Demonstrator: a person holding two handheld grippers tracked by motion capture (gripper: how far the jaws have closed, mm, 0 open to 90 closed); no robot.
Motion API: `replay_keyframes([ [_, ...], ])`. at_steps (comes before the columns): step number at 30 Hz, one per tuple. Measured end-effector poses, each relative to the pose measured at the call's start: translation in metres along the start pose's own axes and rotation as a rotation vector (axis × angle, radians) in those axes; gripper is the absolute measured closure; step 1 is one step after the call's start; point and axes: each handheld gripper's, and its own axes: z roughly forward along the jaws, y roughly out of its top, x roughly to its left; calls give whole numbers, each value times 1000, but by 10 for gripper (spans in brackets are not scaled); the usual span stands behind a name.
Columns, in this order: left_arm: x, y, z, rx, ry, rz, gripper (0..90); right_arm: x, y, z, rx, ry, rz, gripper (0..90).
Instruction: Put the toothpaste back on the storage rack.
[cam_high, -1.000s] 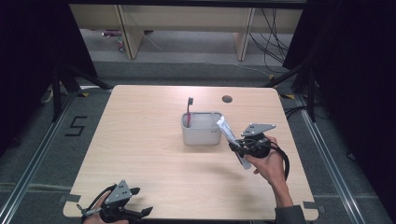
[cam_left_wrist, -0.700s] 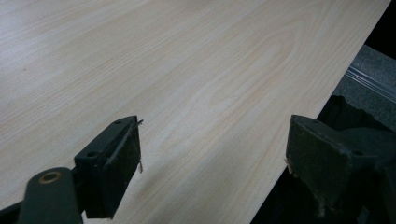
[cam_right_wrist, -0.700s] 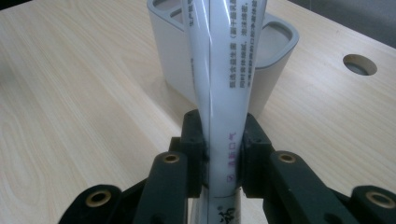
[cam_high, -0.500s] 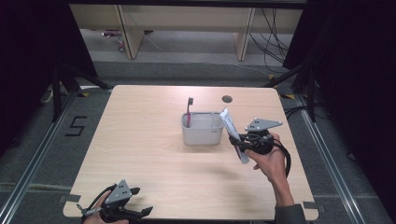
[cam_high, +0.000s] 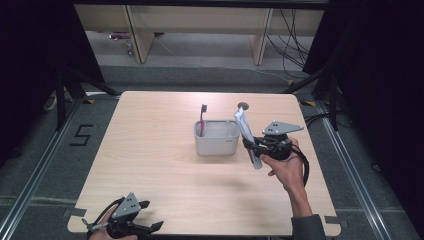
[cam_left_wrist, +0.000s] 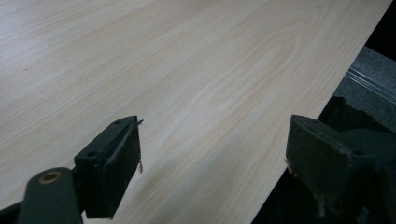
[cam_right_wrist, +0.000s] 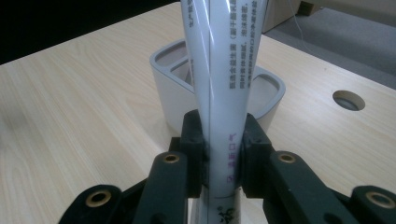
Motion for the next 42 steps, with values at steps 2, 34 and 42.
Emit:
replay_keyframes([
  [2, 0, 0, 0, 1, 1, 1, 176, 1, 0, -1, 7, 7, 19, 755],
  [34, 2, 0, 0, 1, 5, 7, 176, 3, 30, 15, -73, 11, 28, 755],
  [42, 0, 0, 1, 0, -1, -7, 176, 3, 40, 21, -92, 1, 20, 755],
])
